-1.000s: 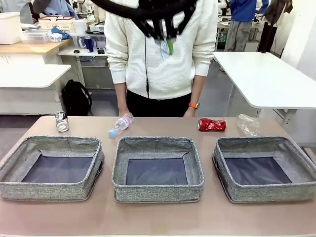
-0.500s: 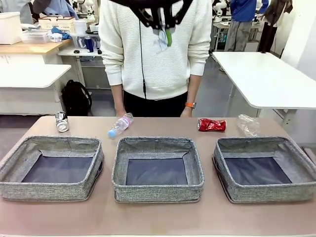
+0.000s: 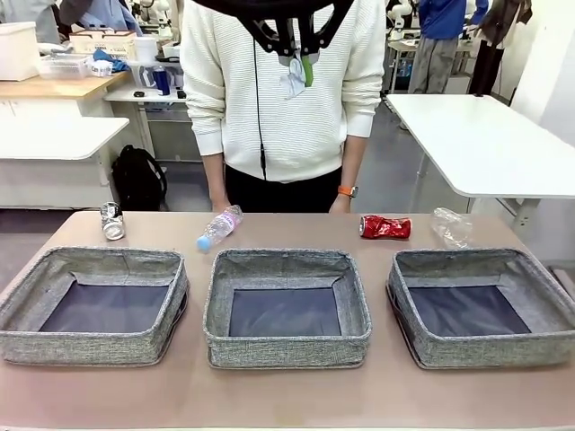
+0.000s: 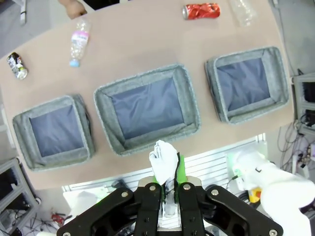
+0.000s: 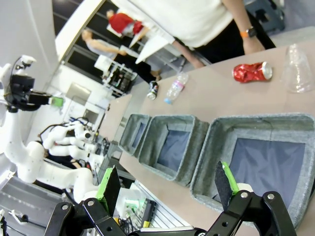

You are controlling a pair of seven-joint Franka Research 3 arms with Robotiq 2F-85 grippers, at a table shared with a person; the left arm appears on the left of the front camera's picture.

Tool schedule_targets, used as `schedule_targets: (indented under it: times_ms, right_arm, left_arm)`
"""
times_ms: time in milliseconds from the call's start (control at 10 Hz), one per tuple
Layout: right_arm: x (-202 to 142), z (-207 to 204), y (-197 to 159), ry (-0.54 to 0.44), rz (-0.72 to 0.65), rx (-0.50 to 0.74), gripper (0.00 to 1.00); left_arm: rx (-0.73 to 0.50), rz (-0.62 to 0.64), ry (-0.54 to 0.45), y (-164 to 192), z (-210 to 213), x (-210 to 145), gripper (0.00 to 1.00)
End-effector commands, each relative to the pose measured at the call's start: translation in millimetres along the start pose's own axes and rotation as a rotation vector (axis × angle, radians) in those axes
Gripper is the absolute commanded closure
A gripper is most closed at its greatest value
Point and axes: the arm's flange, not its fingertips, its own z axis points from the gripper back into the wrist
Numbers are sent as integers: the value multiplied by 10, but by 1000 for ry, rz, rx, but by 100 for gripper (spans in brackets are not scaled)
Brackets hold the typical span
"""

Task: Sort the waste into the appropriate baskets.
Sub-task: Place the picked waste into the Fabric basket indicated by the person.

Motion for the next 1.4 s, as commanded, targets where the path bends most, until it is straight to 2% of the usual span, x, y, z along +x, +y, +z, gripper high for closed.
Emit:
schedule_targets:
  times_ms: [0, 1300]
  right_arm:
    - [29, -11, -2, -17, 24, 13, 0]
    - [29, -11, -2, -17, 24, 13, 0]
  left_arm:
    - [-12, 12, -7, 39, 1, -64, 90]
    - [-12, 12, -7, 39, 1, -64, 90]
